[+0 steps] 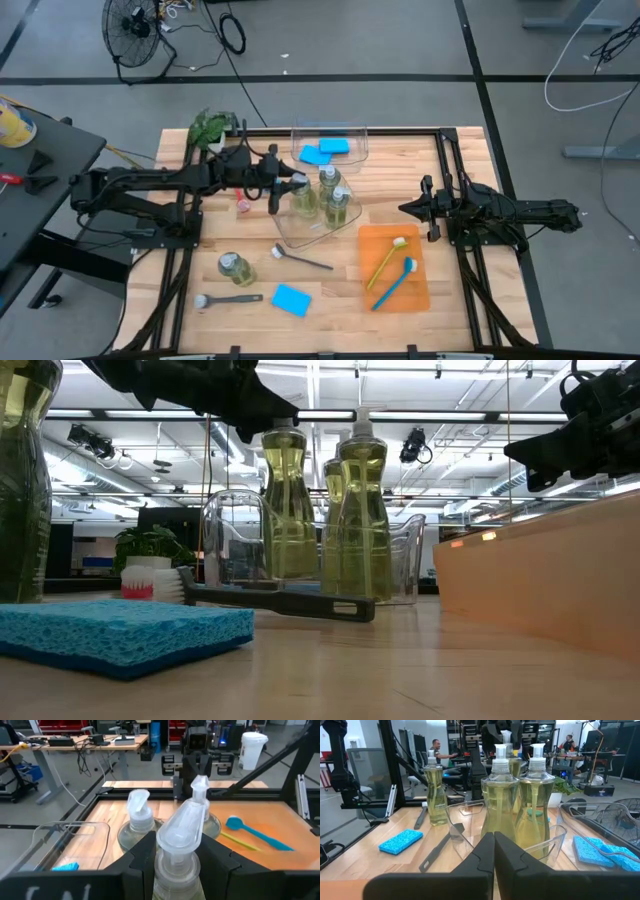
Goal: Pick & Place Kitchen Sink Supplies
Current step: Put the green dish soap into the bottom transparent bin
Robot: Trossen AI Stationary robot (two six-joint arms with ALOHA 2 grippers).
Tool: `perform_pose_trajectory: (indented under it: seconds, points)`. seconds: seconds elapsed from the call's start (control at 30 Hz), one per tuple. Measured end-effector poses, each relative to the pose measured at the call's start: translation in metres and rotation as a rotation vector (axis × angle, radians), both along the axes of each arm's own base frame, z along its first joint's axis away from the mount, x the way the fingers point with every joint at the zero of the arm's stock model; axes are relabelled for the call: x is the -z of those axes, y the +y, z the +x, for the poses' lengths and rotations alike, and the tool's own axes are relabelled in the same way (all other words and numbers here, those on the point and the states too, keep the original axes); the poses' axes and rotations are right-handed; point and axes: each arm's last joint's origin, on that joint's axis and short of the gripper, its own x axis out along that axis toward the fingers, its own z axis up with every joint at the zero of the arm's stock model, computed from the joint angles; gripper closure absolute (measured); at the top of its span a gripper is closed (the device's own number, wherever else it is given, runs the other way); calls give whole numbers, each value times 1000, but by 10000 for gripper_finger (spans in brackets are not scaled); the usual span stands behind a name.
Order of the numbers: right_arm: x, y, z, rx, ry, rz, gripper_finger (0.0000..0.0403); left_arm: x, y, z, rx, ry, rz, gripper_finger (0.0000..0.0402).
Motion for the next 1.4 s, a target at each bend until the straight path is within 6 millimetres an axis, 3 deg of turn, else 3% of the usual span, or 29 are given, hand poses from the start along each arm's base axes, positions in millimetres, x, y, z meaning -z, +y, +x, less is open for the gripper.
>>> perform_pose_trajectory:
  seconds: [0.33,0.73,0.87,1.17,1.4]
  points:
    - [0,0,0,0,0,0,396,12,2,2,-49,36,23,259]
    - [0,0,0,0,-1,0,396,13,2,4,-26,41,24,273]
    - [0,0,0,0,-1,0,396,14,1,4,-9,42,7,242]
    - [0,0,0,0,-1,0,396,11,0,1,-8,41,-17,128]
    - [0,0,0,0,-1,0,396,-1,-5,-13,21,27,-21,107]
